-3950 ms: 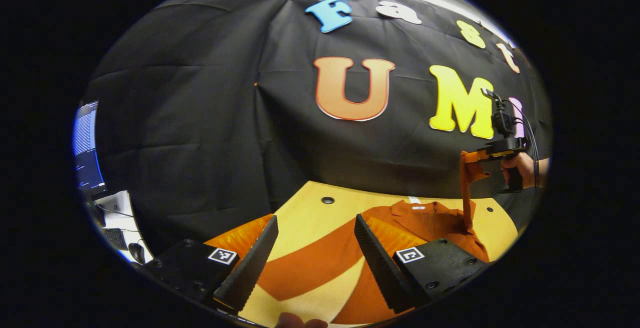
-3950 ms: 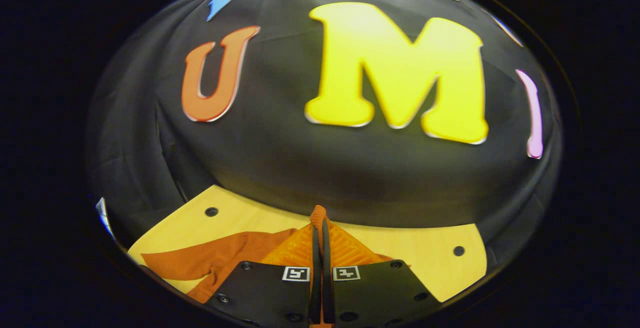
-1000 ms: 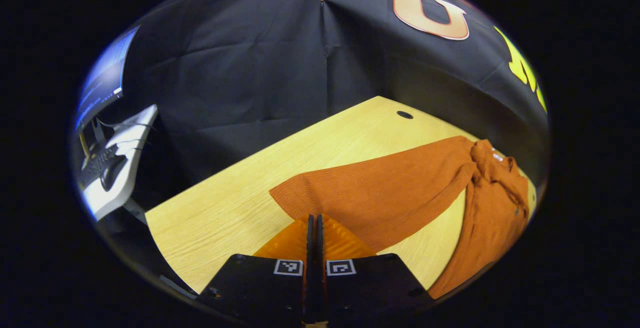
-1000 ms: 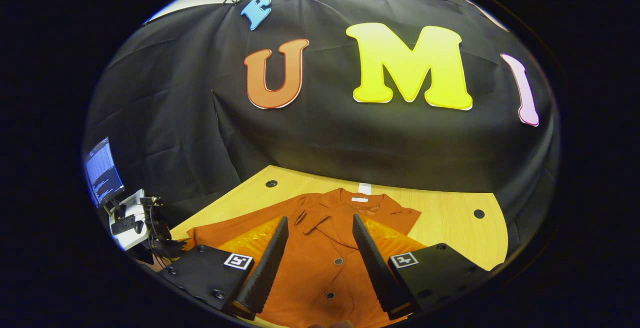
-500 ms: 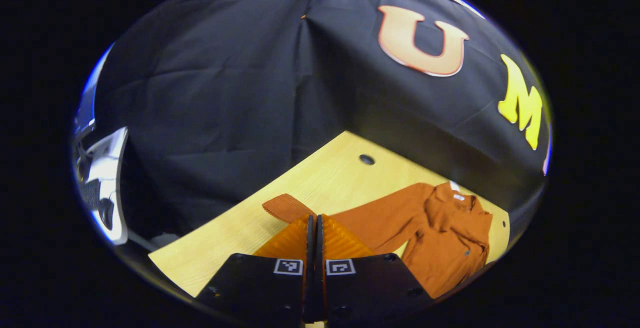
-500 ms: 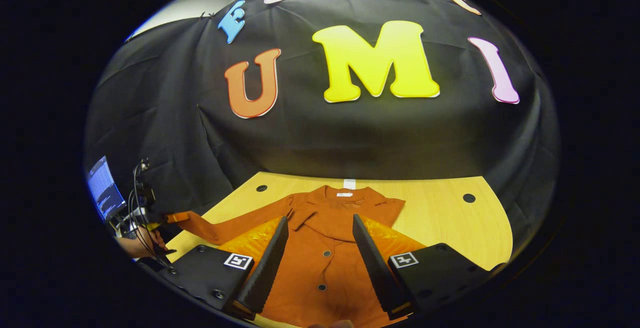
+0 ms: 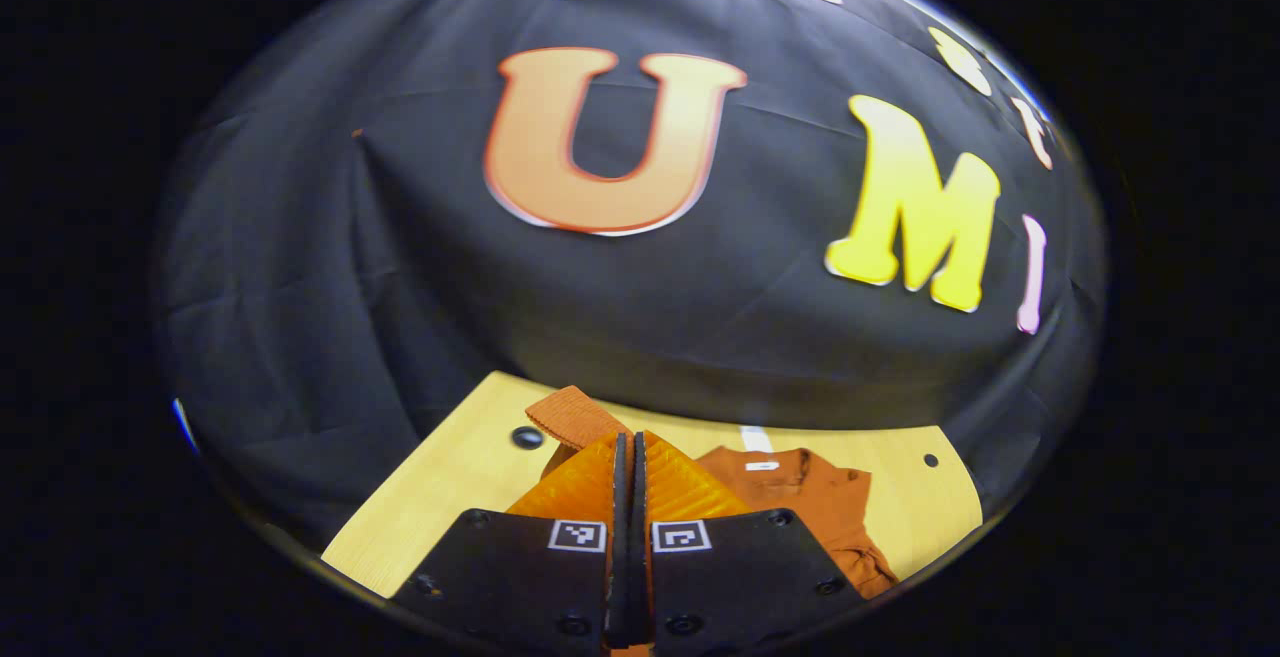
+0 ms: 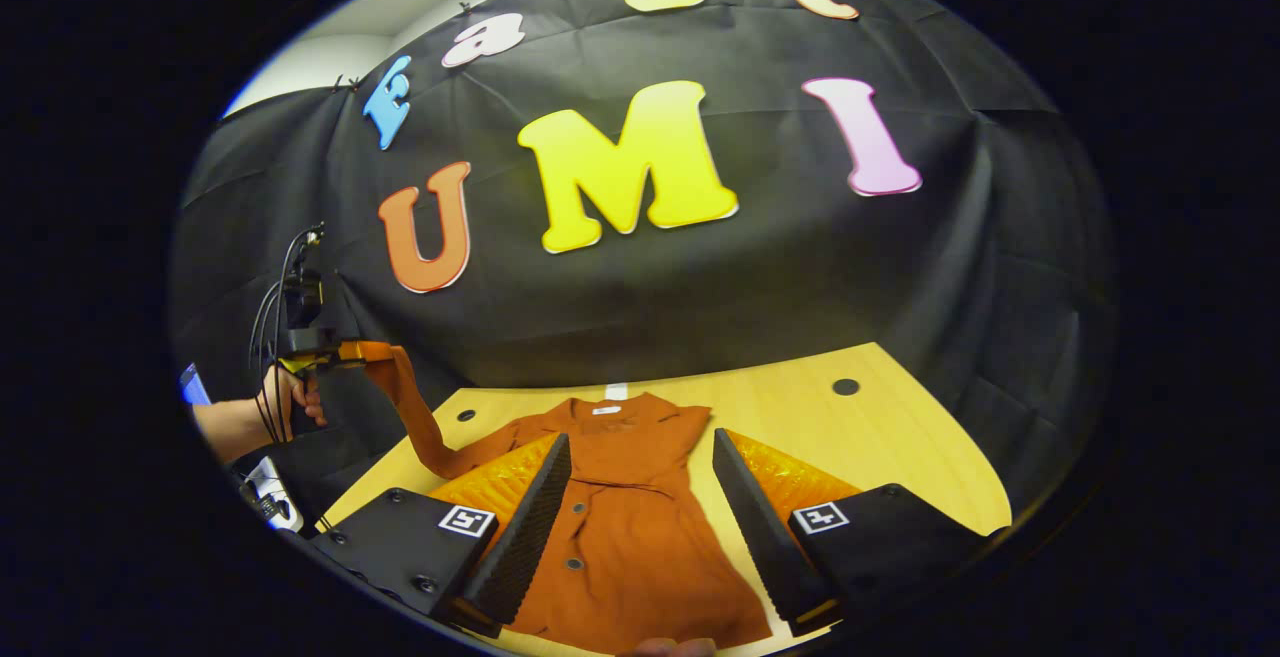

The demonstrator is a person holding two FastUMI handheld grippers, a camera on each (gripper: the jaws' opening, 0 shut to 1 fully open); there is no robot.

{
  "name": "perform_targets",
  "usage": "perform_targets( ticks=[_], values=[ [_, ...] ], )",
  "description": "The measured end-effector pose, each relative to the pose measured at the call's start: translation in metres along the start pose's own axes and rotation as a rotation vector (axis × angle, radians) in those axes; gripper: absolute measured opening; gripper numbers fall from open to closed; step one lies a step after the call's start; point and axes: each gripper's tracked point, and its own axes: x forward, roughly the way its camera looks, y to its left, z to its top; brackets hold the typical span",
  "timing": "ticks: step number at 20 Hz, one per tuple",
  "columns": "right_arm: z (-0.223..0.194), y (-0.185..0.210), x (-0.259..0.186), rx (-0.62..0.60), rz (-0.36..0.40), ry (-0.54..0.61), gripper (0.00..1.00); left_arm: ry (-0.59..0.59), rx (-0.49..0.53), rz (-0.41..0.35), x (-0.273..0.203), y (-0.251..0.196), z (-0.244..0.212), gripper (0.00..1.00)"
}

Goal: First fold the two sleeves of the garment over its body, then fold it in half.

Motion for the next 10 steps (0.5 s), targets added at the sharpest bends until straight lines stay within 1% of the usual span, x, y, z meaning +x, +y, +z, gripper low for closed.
perform_targets(
  ticks=[3, 5, 7, 8, 9, 10],
  values=[
    [0.001, -0.046, -0.027, 0.003, -0.091, -0.034, 0.92, 0.031, 0.095, -0.125, 0.028, -0.083, -0.013, 0.03],
    [0.003, -0.072, -0.047, -0.009, -0.150, -0.047, 0.92, 0.080, 0.153, -0.197, 0.046, -0.136, -0.038, 0.03],
    [0.005, -0.096, -0.067, -0.021, -0.214, -0.048, 0.92, 0.166, 0.204, -0.242, 0.063, -0.178, -0.080, 0.03],
    [0.007, -0.108, -0.077, -0.020, -0.248, -0.048, 0.89, 0.186, 0.216, -0.262, 0.071, -0.197, -0.098, 0.03],
    [0.008, -0.118, -0.086, -0.015, -0.277, -0.042, 0.92, 0.204, 0.226, -0.276, 0.078, -0.213, -0.114, 0.03],
    [0.008, -0.127, -0.097, -0.016, -0.308, -0.034, 0.92, 0.224, 0.235, -0.286, 0.084, -0.227, -0.131, 0.03]
  ],
)
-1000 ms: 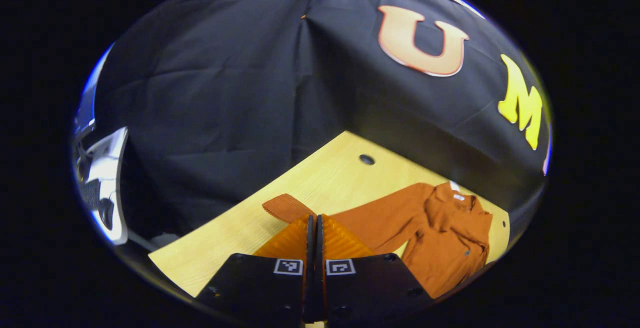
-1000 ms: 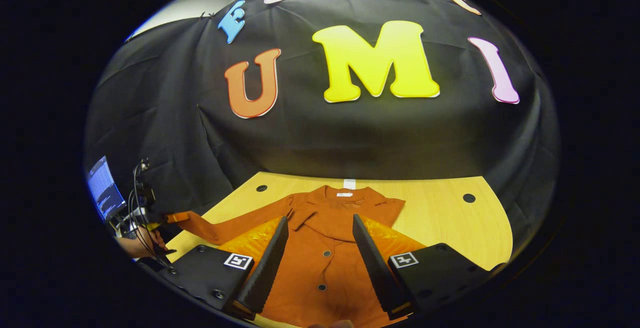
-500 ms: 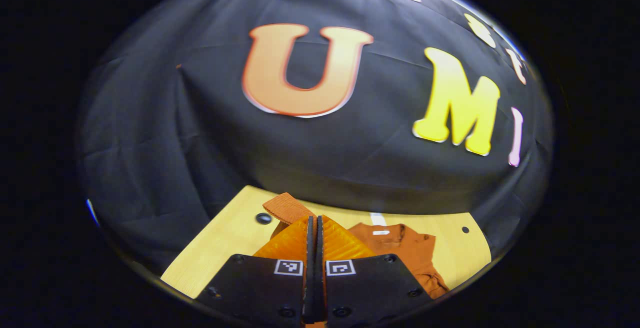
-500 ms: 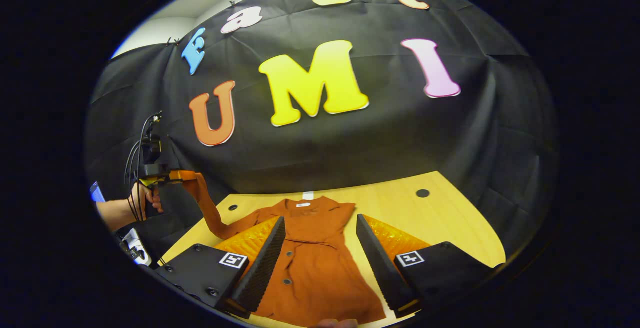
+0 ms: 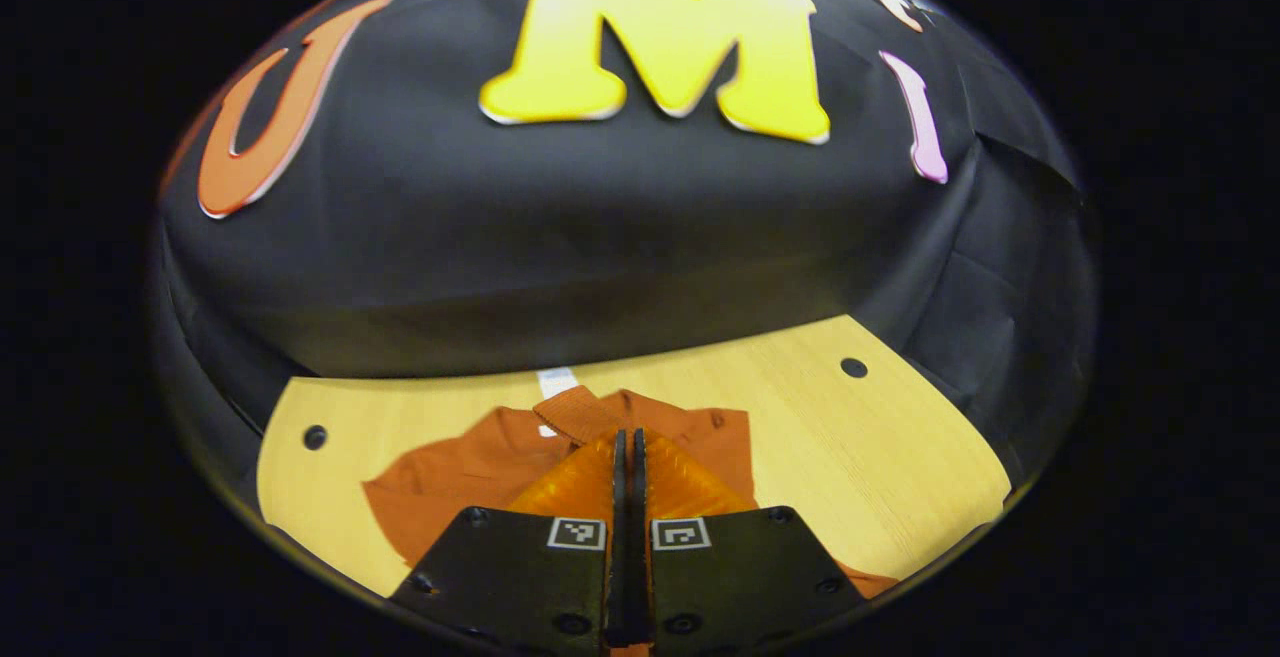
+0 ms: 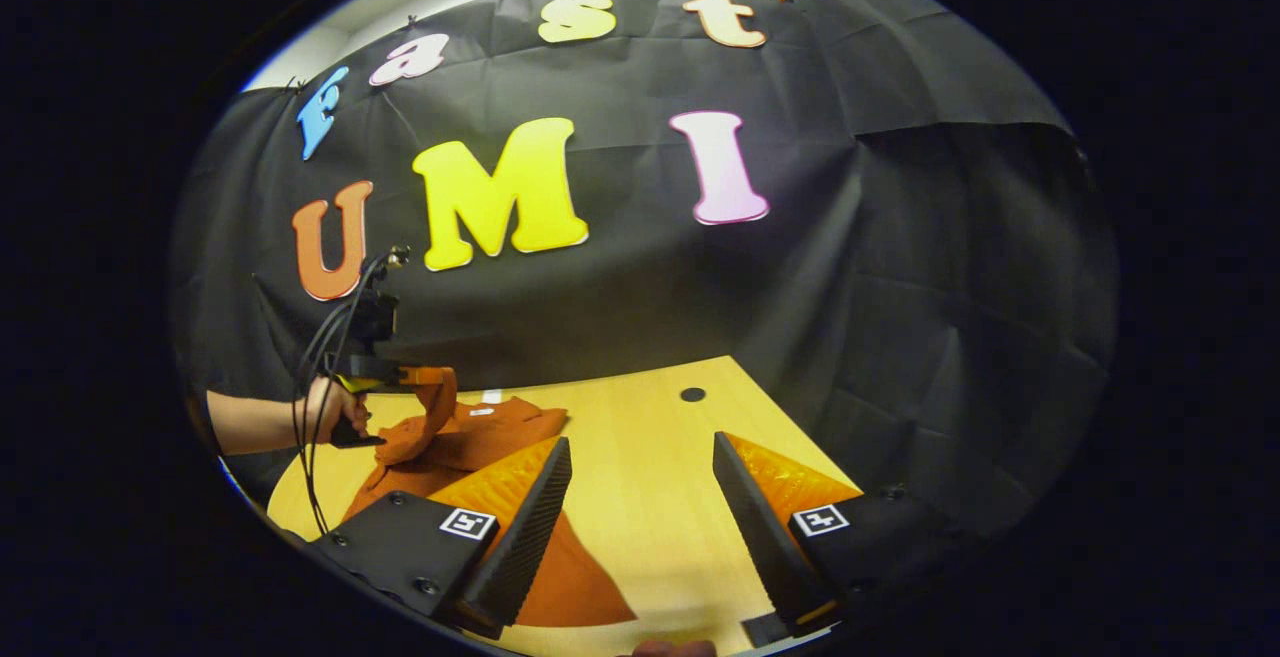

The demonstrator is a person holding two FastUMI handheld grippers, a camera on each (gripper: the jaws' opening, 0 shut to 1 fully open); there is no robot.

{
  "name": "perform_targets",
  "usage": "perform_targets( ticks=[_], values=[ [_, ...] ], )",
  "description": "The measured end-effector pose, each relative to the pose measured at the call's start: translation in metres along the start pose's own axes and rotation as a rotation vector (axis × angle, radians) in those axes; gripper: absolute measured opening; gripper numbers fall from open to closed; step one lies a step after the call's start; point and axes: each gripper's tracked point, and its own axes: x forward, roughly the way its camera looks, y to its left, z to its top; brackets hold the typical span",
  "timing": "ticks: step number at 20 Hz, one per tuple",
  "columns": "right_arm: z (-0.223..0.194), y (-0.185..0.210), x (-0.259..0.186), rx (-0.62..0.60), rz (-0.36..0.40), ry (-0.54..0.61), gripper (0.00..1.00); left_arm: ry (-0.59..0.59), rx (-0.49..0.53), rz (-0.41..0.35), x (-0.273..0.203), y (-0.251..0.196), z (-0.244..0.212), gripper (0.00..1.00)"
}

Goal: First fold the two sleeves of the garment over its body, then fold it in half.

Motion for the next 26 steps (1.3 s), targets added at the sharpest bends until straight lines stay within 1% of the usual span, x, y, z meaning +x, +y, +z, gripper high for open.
perform_targets(
  ticks=[2, 4, 5, 6, 8, 11, 12, 13, 14, 15, 16, 17, 19, 23, 24, 25, 26],
  values=[
    [0.002, -0.017, -0.010, -0.029, -0.049, 0.009, 0.92, 0.029, 0.020, 0.001, 0.018, -0.019, -0.019, 0.03],
    [0.004, -0.027, -0.017, -0.047, -0.075, 0.005, 0.92, 0.032, 0.040, 0.028, 0.024, -0.029, -0.028, 0.03],
    [0.005, -0.028, -0.018, -0.047, -0.081, 0.002, 0.92, 0.027, 0.048, 0.047, 0.026, -0.032, -0.028, 0.03],
    [0.003, -0.029, -0.019, -0.045, -0.083, 0.008, 0.91, 0.023, 0.057, 0.058, 0.043, -0.044, -0.043, 0.03],
    [-0.002, -0.024, -0.015, -0.042, -0.078, 0.023, 0.91, 0.009, 0.083, 0.067, 0.046, -0.045, -0.038, 0.04],
    [0.003, -0.008, -0.006, -0.043, -0.050, 0.023, 0.91, 0.002, 0.081, 0.030, 0.052, -0.060, -0.043, 0.10],
    [0.005, -0.004, -0.004, -0.048, -0.039, 0.019, 0.91, 0.007, 0.071, 0.000, 0.051, -0.068, -0.044, 0.10],
    [0.007, 0.002, -0.002, -0.053, -0.027, 0.017, 0.91, 0.019, 0.053, -0.032, 0.048, -0.077, -0.047, 0.16],
    [0.007, 0.008, 0.002, -0.058, -0.015, 0.015, 0.91, 0.027, 0.041, -0.066, 0.043, -0.087, -0.049, 0.37],
    [0.009, 0.014, 0.004, -0.061, -0.006, 0.012, 0.91, 0.011, 0.050, -0.070, 0.038, -0.090, -0.044, 0.58],
    [0.010, 0.018, 0.006, -0.063, 0.006, 0.009, 0.91, -0.007, 0.068, -0.057, 0.034, -0.087, -0.043, 0.79],
    [0.012, 0.025, 0.007, -0.066, 0.017, 0.002, 0.91, -0.026, 0.068, -0.059, 0.021, -0.088, -0.040, 1.00],
    [0.011, 0.035, 0.013, -0.091, 0.043, -0.011, 0.91, -0.076, 0.039, -0.069, -0.010, -0.086, -0.026, 1.00],
    [0.007, 0.070, 0.031, -0.126, 0.121, -0.032, 0.91, -0.232, -0.019, -0.007, -0.098, -0.037, 0.012, 1.00],
    [0.011, 0.083, 0.033, -0.125, 0.153, -0.052, 0.89, -0.287, -0.020, 0.020, -0.125, -0.020, 0.025, 0.94],
    [0.016, 0.095, 0.035, -0.127, 0.177, -0.074, 0.91, -0.343, -0.018, 0.057, -0.153, -0.003, 0.037, 1.00],
    [0.017, 0.104, 0.039, -0.132, 0.193, -0.092, 0.91, -0.384, -0.020, 0.087, -0.181, 0.014, 0.045, 1.00]
  ],
)
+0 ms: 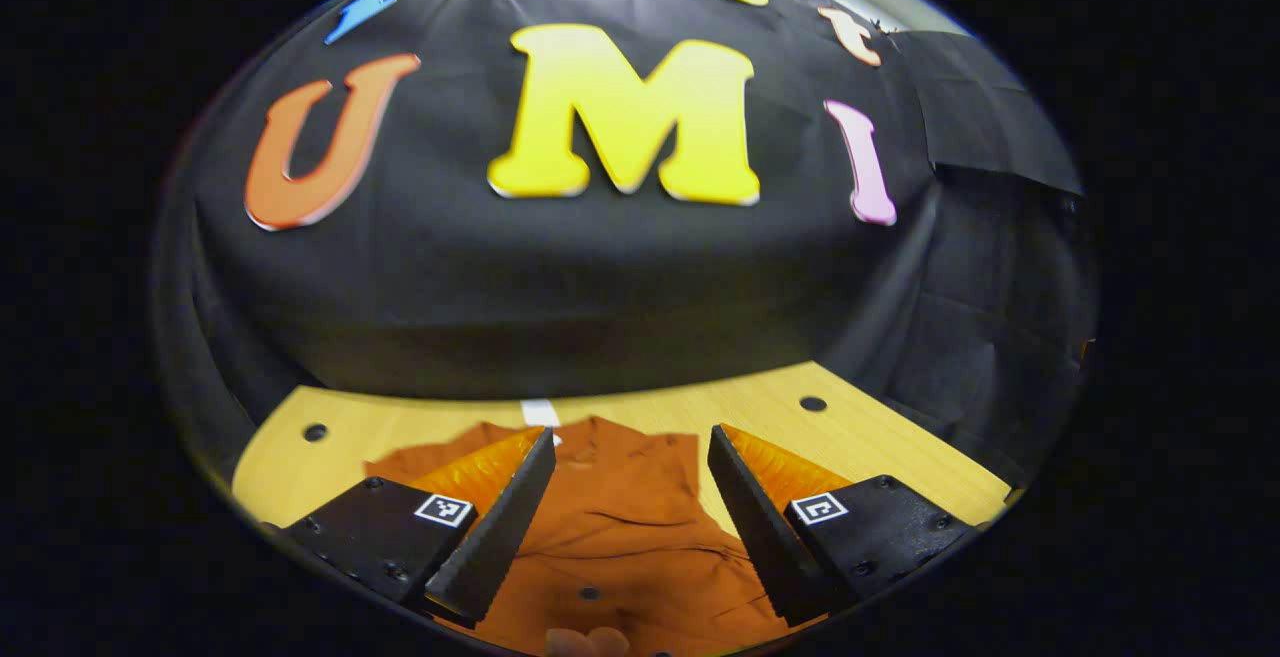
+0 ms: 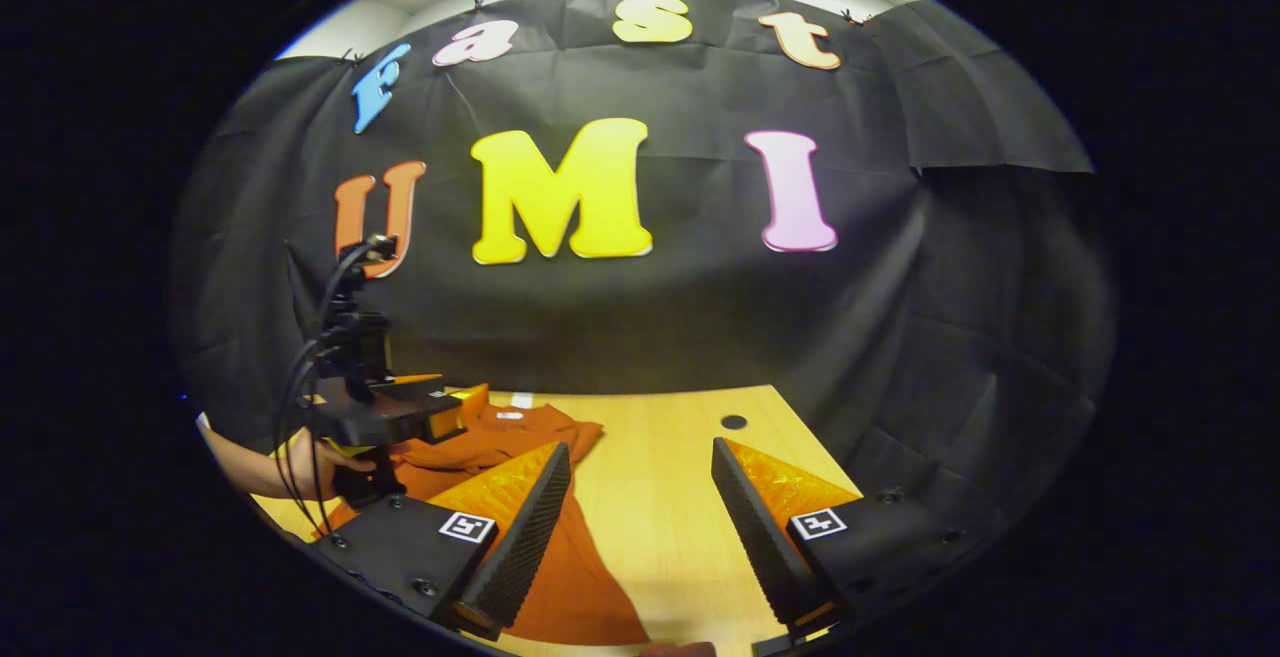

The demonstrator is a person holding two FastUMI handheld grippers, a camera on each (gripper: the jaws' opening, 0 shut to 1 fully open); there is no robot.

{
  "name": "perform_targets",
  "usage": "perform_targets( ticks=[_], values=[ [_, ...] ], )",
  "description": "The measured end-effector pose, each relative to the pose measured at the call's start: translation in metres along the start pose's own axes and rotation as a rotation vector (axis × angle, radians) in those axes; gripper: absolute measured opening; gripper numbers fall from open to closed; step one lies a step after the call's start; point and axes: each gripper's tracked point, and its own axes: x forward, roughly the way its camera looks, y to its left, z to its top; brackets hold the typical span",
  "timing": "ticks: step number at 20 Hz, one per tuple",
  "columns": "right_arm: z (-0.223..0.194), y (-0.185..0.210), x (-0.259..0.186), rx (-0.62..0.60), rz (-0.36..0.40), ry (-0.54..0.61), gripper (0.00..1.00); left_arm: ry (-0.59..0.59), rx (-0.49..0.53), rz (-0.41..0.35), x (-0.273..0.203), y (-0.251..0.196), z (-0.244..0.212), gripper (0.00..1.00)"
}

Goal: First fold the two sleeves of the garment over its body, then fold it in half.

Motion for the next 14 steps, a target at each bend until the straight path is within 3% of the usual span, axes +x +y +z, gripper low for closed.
perform_targets(
  ticks=[3, 5, 10, 14],
  values=[
    [0.001, 0.027, 0.013, 0.011, 0.074, -0.008, 0.92, -0.047, -0.018, 0.063, -0.061, 0.047, 0.028, 0.99],
    [-0.004, 0.029, 0.016, 0.020, 0.097, 0.004, 0.94, -0.045, -0.061, 0.056, -0.102, 0.068, 0.033, 0.99],
    [-0.041, 0.005, 0.014, -0.017, 0.100, 0.096, 0.96, 0.070, -0.128, 0.094, -0.164, 0.129, -0.028, 0.99],
    [-0.099, -0.015, -0.006, -0.045, 0.110, 0.238, 0.95, 0.300, -0.229, 0.038, -0.213, 0.140, -0.119, 0.98]
  ],
)
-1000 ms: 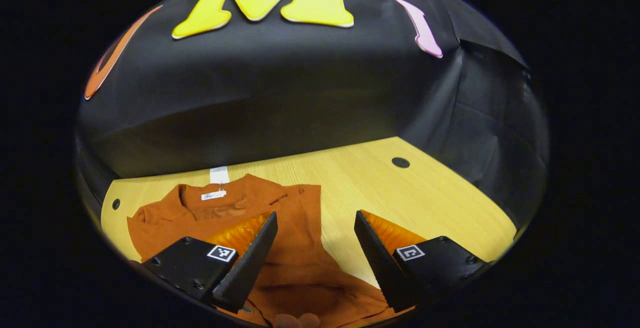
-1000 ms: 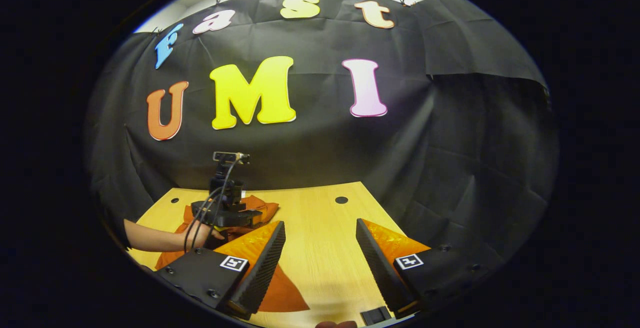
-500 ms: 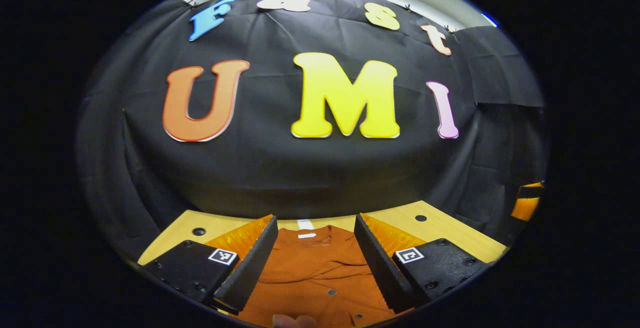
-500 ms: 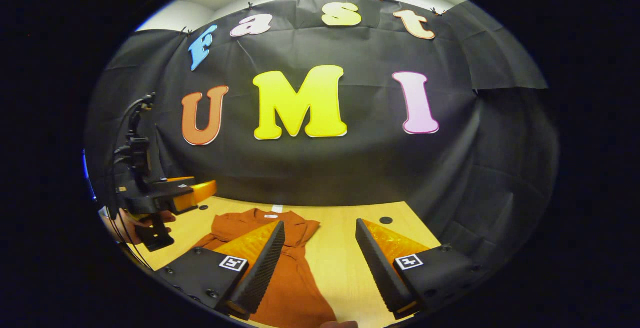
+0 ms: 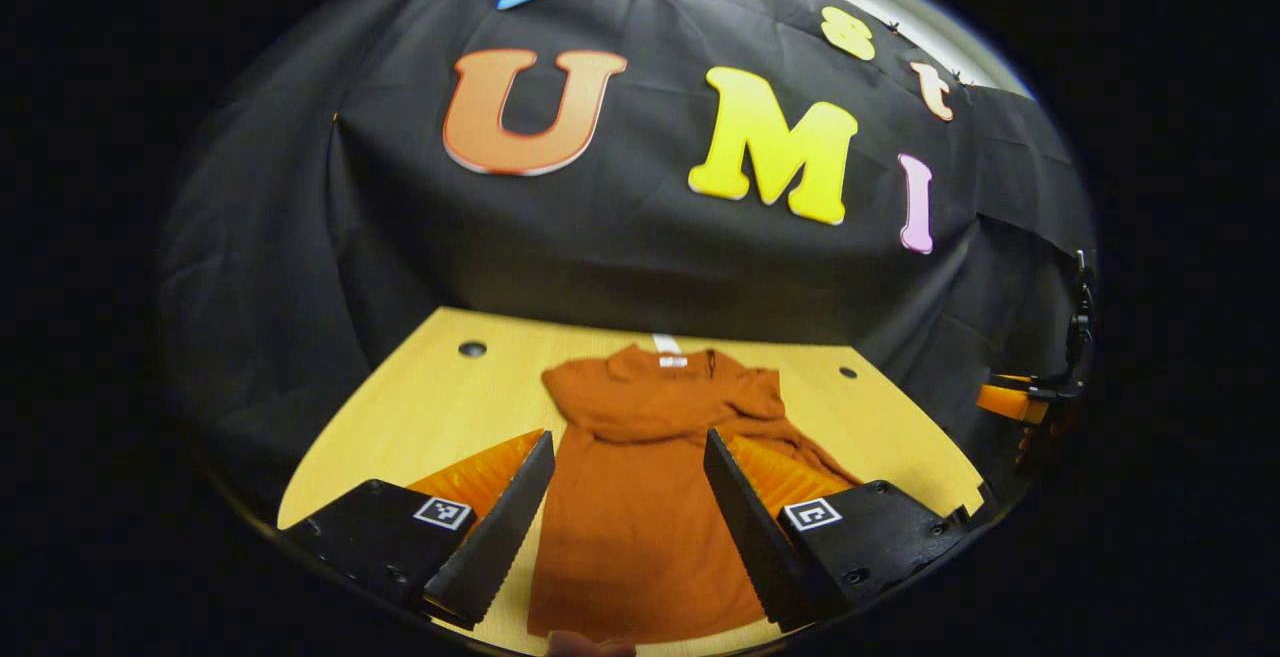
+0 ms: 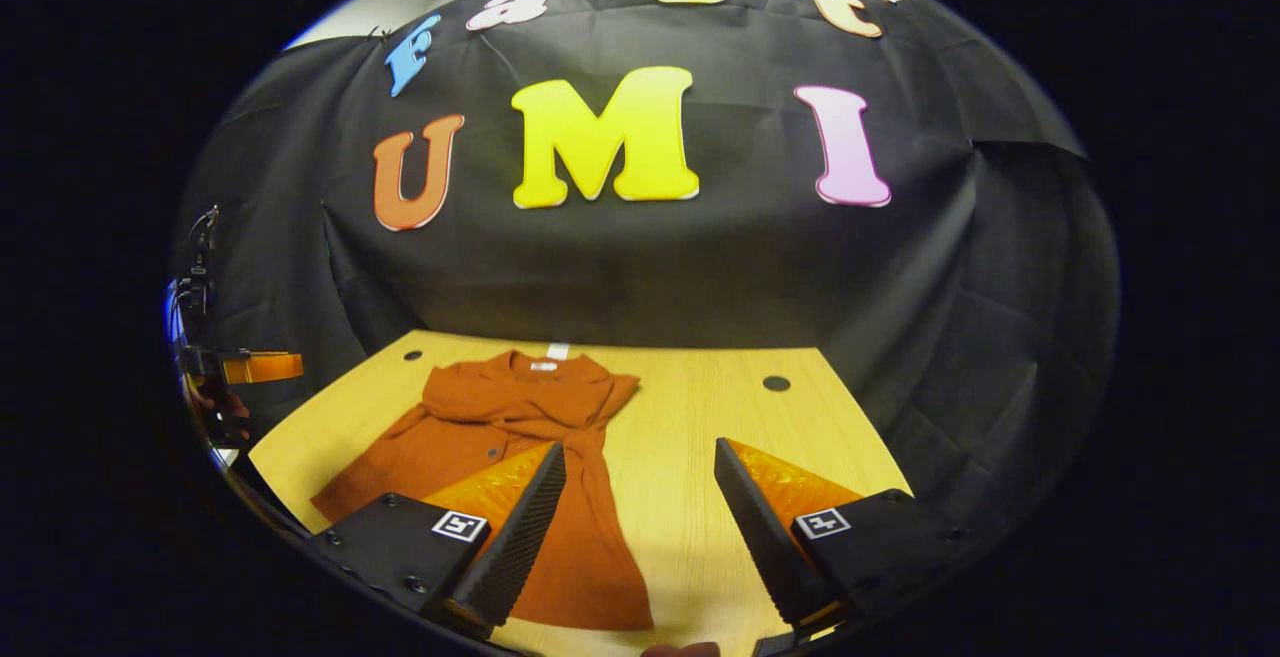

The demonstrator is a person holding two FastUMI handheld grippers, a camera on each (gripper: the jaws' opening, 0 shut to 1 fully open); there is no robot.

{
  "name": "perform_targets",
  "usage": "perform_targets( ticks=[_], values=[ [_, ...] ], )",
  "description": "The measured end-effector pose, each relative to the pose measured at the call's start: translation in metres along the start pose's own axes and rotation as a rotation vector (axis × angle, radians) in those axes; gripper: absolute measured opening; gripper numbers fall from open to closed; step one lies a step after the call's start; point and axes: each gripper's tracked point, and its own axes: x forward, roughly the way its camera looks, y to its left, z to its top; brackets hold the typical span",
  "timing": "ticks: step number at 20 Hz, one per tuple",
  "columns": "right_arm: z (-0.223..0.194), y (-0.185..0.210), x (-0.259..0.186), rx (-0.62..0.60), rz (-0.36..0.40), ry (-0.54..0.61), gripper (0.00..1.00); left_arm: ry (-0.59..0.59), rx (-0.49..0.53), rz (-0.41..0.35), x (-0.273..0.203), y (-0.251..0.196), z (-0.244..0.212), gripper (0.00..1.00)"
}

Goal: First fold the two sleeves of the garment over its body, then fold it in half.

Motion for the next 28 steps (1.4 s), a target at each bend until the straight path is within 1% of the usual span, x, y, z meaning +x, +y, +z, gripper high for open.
perform_targets(
  ticks=[2, 4, 5, 8, 10, 14, 17, 18, 19, 20, 21, 22, 23, 24, 25, 26, 27, 28],
  values=[
    [-0.044, -0.003, -0.004, -0.004, 0.010, 0.099, 0.96, 0.139, -0.049, -0.024, -0.007, 0.012, -0.057, 0.98],
    [-0.087, -0.005, -0.007, 0.007, 0.011, 0.193, 0.96, 0.256, -0.064, -0.016, -0.013, 0.030, -0.112, 0.98],
    [-0.106, -0.006, -0.006, 0.020, 0.011, 0.235, 0.95, 0.297, -0.067, -0.010, -0.015, 0.037, -0.135, 0.98],
    [-0.157, 0.000, 0.001, 0.060, -0.004, 0.337, 0.95, 0.388, -0.082, -0.011, -0.018, 0.047, -0.179, 0.98],
    [-0.183, 0.005, 0.006, 0.055, -0.008, 0.399, 0.96, 0.412, -0.085, -0.008, -0.017, 0.050, -0.188, 0.98],
    [-0.211, 0.009, 0.017, 0.020, -0.013, 0.459, 0.96, 0.445, -0.112, -0.018, -0.012, 0.048, -0.200, 0.98],
    [-0.222, 0.009, 0.026, 0.020, -0.025, 0.498, 0.96, 0.431, -0.146, -0.002, -0.009, 0.051, -0.197, 0.99],
    [-0.221, 0.008, 0.029, 0.010, -0.030, 0.492, 0.97, 0.429, -0.164, -0.001, -0.008, 0.051, -0.196, 0.99],
    [-0.222, 0.008, 0.031, -0.001, -0.029, 0.498, 0.97, 0.423, -0.183, 0.002, -0.006, 0.052, -0.195, 0.97],
    [-0.221, 0.012, 0.034, -0.008, -0.022, 0.499, 0.97, 0.426, -0.197, 0.020, -0.006, 0.055, -0.197, 0.97],
    [-0.219, 0.016, 0.036, -0.008, -0.009, 0.499, 0.97, 0.420, -0.205, 0.029, -0.006, 0.058, -0.198, 0.93],
    [-0.220, 0.017, 0.037, -0.014, -0.006, 0.500, 0.94, 0.416, -0.211, 0.037, -0.007, 0.058, -0.199, 0.88],
    [-0.219, 0.019, 0.036, -0.013, 0.000, 0.504, 0.78, 0.419, -0.217, 0.038, -0.011, 0.059, -0.201, 0.77],
    [-0.220, 0.022, 0.037, -0.006, 0.005, 0.510, 0.76, 0.428, -0.226, 0.033, -0.013, 0.057, -0.204, 0.71],
    [-0.221, 0.027, 0.037, 0.006, 0.011, 0.514, 0.63, 0.426, -0.232, 0.021, -0.014, 0.055, -0.205, 0.61],
    [-0.219, 0.034, 0.040, 0.025, 0.027, 0.512, 0.53, 0.433, -0.232, 0.018, -0.012, 0.054, -0.209, 0.57],
    [-0.219, 0.040, 0.040, 0.038, 0.031, 0.515, 0.38, 0.425, -0.242, 0.031, -0.010, 0.056, -0.208, 0.45],
    [-0.219, 0.042, 0.041, 0.051, 0.030, 0.515, 0.24, 0.436, -0.262, 0.036, -0.009, 0.053, -0.210, 0.27]
  ],
)
